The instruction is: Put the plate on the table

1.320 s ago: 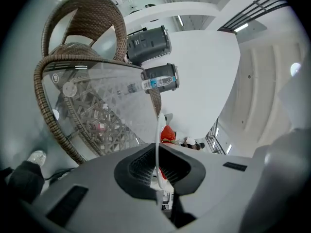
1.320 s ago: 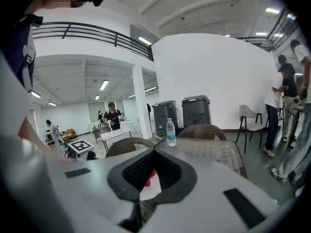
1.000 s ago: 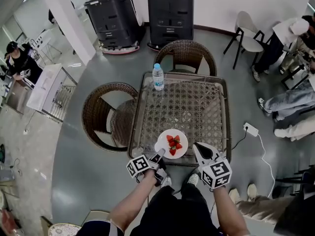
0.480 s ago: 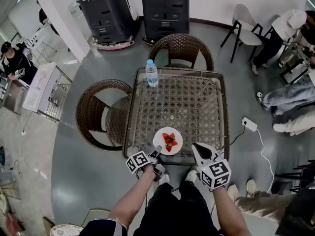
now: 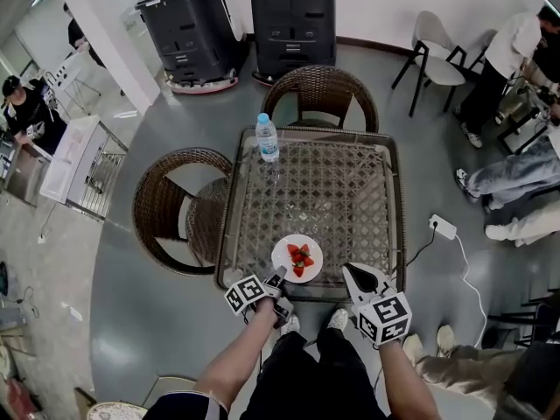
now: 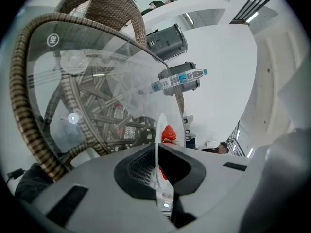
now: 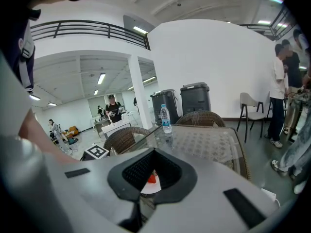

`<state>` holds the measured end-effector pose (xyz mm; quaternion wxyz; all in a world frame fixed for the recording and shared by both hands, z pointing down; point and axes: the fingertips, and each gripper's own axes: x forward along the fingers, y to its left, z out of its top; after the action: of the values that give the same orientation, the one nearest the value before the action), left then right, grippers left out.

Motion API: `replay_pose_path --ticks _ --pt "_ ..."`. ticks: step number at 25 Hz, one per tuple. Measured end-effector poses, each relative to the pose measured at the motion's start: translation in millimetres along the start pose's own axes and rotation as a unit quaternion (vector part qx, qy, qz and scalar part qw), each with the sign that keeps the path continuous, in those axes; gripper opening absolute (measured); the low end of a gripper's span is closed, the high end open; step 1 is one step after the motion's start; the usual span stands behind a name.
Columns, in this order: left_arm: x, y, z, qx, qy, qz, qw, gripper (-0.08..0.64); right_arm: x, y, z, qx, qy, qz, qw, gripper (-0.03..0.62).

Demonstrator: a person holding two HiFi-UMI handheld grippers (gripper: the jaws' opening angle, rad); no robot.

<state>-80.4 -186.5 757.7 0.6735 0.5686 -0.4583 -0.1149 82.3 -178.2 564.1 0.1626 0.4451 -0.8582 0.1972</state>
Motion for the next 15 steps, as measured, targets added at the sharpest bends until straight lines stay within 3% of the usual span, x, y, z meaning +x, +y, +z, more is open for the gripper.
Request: replay_pose_path --ticks 15 --pt "5.4 12.2 0.4 0.059 -0.005 0.094 0.9939 0.032 -2.6 -3.4 -3.0 0.007 0.002 0.006 1.0 0.005"
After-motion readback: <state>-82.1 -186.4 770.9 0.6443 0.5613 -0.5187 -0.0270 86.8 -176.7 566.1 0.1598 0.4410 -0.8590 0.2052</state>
